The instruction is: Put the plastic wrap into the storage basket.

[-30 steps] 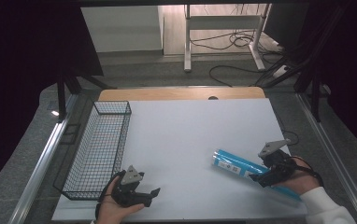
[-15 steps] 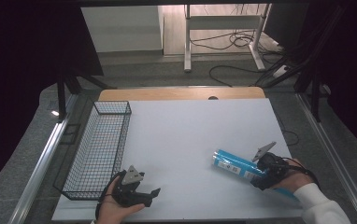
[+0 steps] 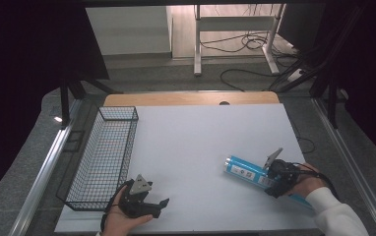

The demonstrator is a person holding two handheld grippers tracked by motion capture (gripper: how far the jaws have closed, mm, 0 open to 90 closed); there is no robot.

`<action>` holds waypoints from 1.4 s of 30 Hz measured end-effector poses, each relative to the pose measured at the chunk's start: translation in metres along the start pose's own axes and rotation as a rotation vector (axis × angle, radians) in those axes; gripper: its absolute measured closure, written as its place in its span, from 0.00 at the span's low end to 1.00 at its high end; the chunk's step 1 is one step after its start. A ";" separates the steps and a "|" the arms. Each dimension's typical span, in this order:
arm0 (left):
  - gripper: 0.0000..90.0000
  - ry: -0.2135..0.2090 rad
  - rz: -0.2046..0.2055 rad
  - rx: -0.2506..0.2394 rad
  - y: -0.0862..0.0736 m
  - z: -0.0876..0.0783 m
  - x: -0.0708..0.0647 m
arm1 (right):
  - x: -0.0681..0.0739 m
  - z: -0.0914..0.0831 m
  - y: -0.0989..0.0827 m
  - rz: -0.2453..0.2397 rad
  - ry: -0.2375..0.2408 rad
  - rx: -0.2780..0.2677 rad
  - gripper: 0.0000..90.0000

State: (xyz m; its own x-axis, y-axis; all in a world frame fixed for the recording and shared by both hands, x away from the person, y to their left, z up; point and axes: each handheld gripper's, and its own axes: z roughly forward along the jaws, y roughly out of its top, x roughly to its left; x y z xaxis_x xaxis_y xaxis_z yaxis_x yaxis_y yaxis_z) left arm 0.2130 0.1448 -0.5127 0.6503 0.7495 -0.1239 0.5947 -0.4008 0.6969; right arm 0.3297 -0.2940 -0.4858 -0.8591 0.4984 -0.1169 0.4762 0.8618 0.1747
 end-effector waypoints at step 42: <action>0.20 -0.029 -0.037 -0.040 0.005 -0.002 0.001 | 0.024 -0.044 0.048 0.309 0.247 -0.466 0.36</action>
State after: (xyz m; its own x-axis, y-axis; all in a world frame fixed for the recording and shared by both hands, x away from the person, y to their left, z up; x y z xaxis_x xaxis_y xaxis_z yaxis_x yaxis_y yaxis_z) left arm 0.2160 0.1447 -0.5083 0.6419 0.7476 -0.1706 0.5998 -0.3510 0.7190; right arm 0.3240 -0.2451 -0.4375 -0.7389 0.6340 0.2280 0.6260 0.5209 0.5803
